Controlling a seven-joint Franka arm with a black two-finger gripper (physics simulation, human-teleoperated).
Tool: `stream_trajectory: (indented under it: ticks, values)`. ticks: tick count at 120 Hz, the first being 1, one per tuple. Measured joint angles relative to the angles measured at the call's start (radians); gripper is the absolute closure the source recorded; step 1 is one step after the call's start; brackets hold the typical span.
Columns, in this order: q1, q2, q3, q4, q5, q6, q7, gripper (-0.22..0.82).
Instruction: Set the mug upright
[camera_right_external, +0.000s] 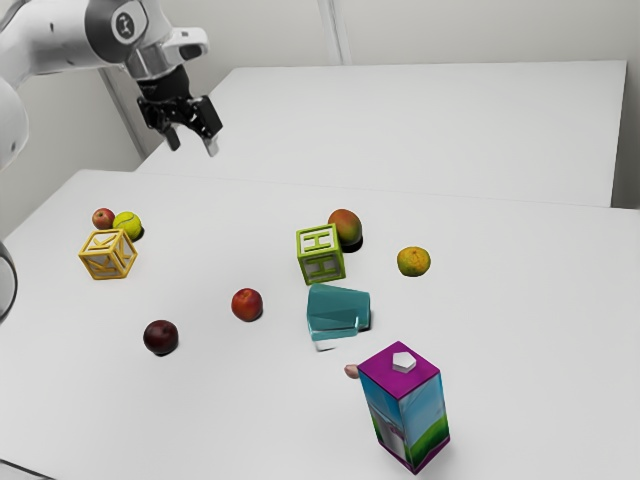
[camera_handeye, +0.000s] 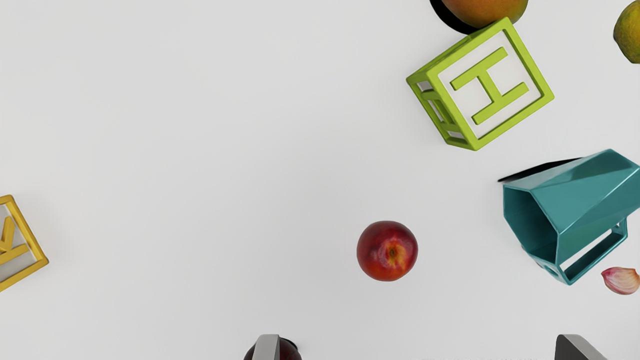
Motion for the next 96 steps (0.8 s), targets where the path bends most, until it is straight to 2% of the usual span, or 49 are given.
stream_trajectory:
  ticks: [14,30,36,44,52,77,96]
  values:
    - [0.002,0.001,0.004,-0.021,-0.015,0.011,0.013,0.0]
    - [-0.006,-0.01,0.023,-0.147,-0.148,0.032,0.021,0.0]
    - [-0.024,-0.02,0.065,-0.214,-0.226,0.044,0.023,0.0]
    - [-0.109,-0.038,0.171,-0.313,-0.332,0.07,0.026,0.0]
    - [-0.147,-0.057,0.212,-0.414,-0.445,0.093,0.029,0.0]
    - [-0.166,-0.093,0.19,-0.631,-0.686,0.198,0.055,0.0]
    - [-0.163,-0.058,0.174,-0.68,-0.806,0.266,0.11,0.0]
